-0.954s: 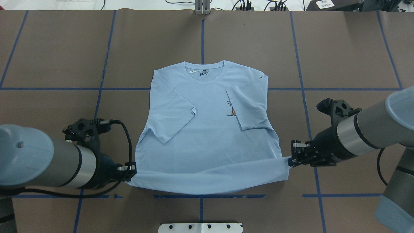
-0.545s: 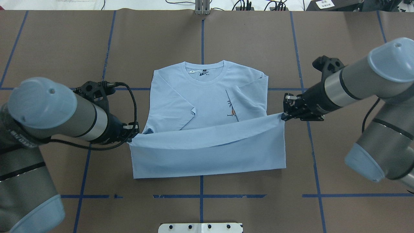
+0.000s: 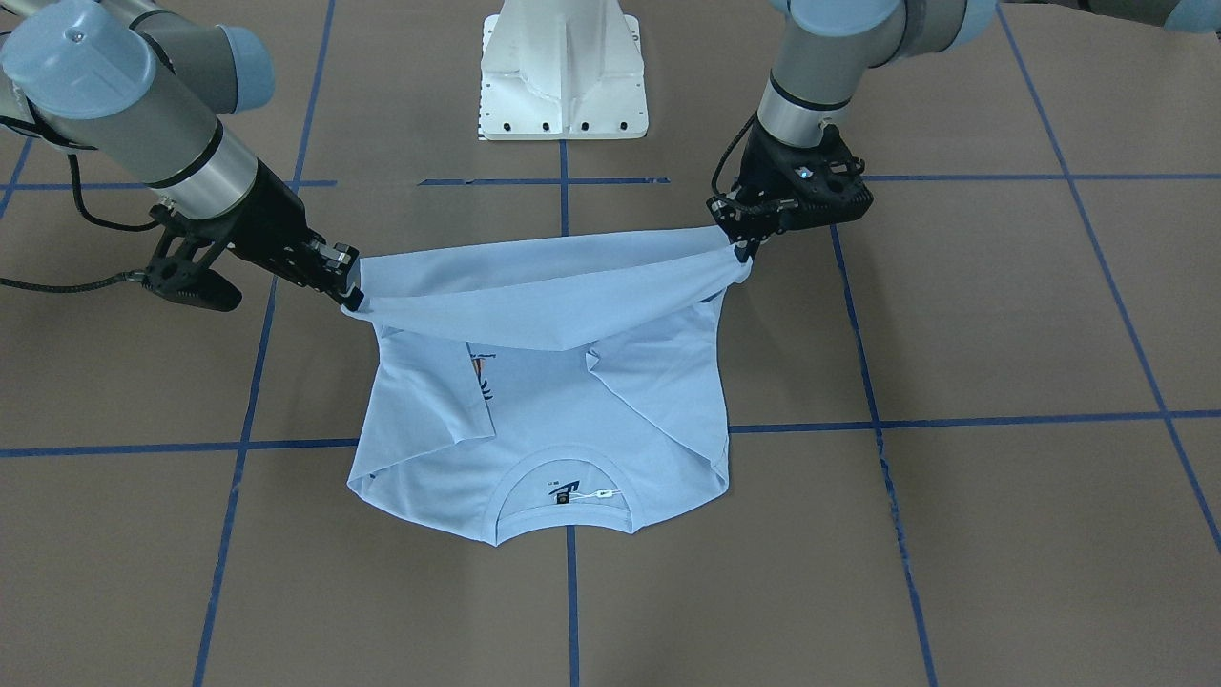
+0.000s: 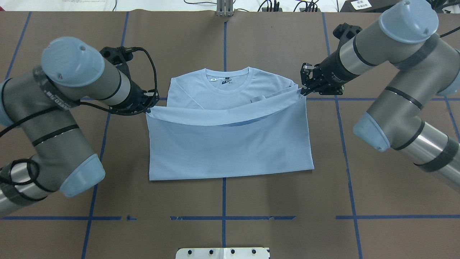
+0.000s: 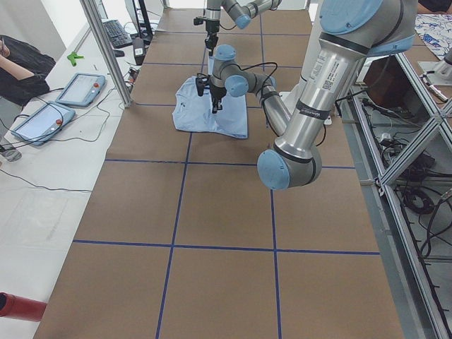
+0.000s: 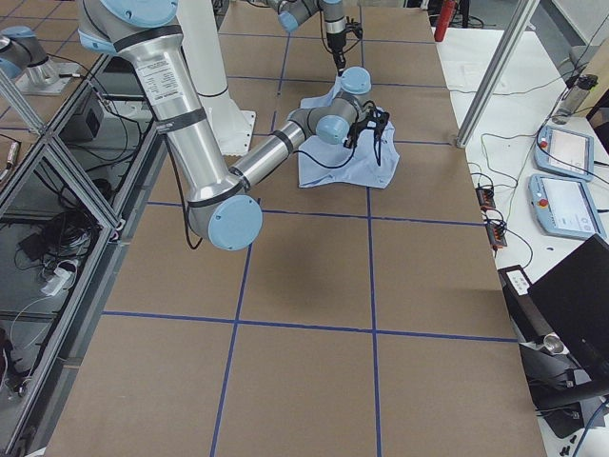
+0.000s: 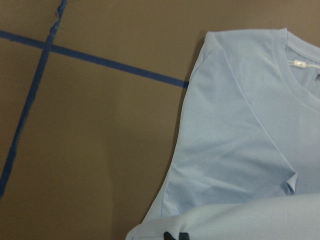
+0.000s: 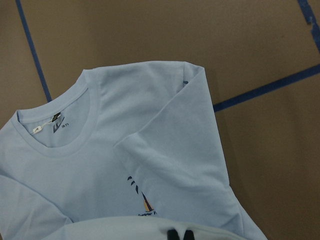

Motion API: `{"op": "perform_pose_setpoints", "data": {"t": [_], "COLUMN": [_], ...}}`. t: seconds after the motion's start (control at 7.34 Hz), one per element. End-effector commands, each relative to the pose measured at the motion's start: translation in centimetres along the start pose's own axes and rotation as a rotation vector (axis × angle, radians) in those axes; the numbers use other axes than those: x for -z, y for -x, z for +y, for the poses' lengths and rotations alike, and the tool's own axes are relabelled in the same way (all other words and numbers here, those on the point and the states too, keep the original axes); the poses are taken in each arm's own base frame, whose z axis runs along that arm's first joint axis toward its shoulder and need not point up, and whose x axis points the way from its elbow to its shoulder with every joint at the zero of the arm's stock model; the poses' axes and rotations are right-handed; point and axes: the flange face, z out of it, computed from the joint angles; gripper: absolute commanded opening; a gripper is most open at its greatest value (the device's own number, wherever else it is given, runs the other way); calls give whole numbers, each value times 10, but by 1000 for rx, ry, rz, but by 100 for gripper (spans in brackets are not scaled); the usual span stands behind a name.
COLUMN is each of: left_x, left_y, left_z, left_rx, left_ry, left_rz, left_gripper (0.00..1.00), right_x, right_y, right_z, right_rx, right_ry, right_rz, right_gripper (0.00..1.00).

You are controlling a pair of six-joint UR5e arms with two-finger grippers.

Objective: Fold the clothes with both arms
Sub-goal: 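Lift the hem with both grippers and fold it toward the collar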

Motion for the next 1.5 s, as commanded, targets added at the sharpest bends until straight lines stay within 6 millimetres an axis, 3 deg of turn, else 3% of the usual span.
{"op": "perform_pose_setpoints", "data": {"t": [0.0, 0.27, 0.55, 0.68, 1.09, 1.36], "left_x": [-36, -67, -107, -107, -109, -110], "left_y": [-10, 5, 20, 15, 2, -12], "left_z": [-57, -96, -108, -109, -114, -118], "left_rx": [25, 19, 14, 13, 17, 23], "left_ry": [-45, -78, -81, -82, -83, -83], "left_rz": [0, 3, 6, 12, 10, 11], "left_gripper": [0, 0, 0, 0, 0, 0], "right_x": [-24, -44, -63, -69, -70, -81], "right_y": [19, 38, 32, 27, 46, 38], "right_z": [-56, -94, -115, -120, -118, -120], "right_rx": [-11, -48, -53, -46, -35, -43], "right_ry": [-28, -40, -43, -47, -48, -46], "right_rz": [47, 86, 107, 97, 90, 109], "right_gripper": [0, 0, 0, 0, 0, 0]}}
